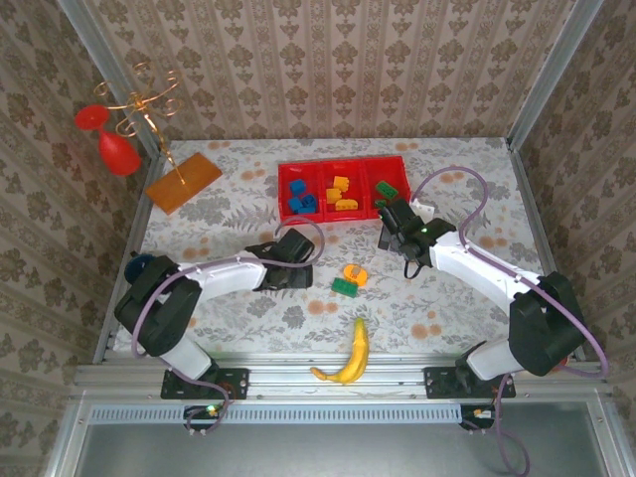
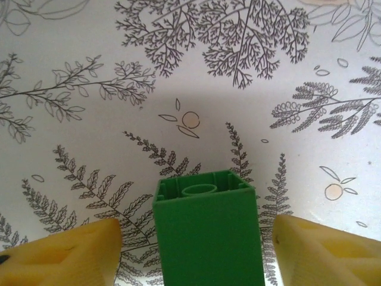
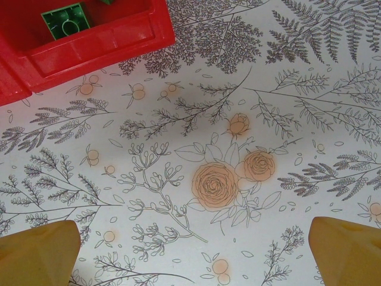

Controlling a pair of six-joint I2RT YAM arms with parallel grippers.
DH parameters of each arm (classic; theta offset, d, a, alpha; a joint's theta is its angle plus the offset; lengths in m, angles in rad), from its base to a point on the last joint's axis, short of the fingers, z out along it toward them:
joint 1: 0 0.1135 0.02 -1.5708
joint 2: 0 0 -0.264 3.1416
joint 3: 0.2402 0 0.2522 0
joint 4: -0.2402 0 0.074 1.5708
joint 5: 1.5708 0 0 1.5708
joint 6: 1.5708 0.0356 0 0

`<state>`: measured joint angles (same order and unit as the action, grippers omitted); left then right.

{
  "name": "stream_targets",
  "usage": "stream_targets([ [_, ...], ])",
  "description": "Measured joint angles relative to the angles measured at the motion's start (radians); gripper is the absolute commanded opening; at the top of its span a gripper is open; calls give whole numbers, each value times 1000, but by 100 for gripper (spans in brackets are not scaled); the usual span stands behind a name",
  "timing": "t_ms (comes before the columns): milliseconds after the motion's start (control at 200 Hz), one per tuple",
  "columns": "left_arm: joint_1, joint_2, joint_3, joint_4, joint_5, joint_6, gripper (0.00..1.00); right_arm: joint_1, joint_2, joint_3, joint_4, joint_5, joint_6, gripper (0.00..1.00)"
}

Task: Sort the legos into containers by color
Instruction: Pick up the lego from the center of the table, then place the lego in the container.

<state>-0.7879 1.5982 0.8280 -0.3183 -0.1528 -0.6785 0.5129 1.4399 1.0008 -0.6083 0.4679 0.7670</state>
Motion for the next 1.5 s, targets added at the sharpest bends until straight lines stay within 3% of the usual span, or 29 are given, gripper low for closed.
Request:
stream_targets([
  [230, -4, 27, 20, -27, -7, 24, 42, 0, 0, 0, 0, 0, 0, 100],
  [350, -4, 31, 26, -34, -7, 30, 37, 0, 0, 0, 0, 0, 0, 100],
  [1055, -10, 27, 134, -30, -27, 108, 34, -15, -44, -35, -10, 31, 31, 100],
  [1295, -10, 41, 289, -8, -19, 167, 34, -44, -156, -81, -23, 60, 56, 100],
  [1500, -10, 164, 500, 54, 11, 234, 34, -85, -231, -129, -29, 72, 64, 100],
])
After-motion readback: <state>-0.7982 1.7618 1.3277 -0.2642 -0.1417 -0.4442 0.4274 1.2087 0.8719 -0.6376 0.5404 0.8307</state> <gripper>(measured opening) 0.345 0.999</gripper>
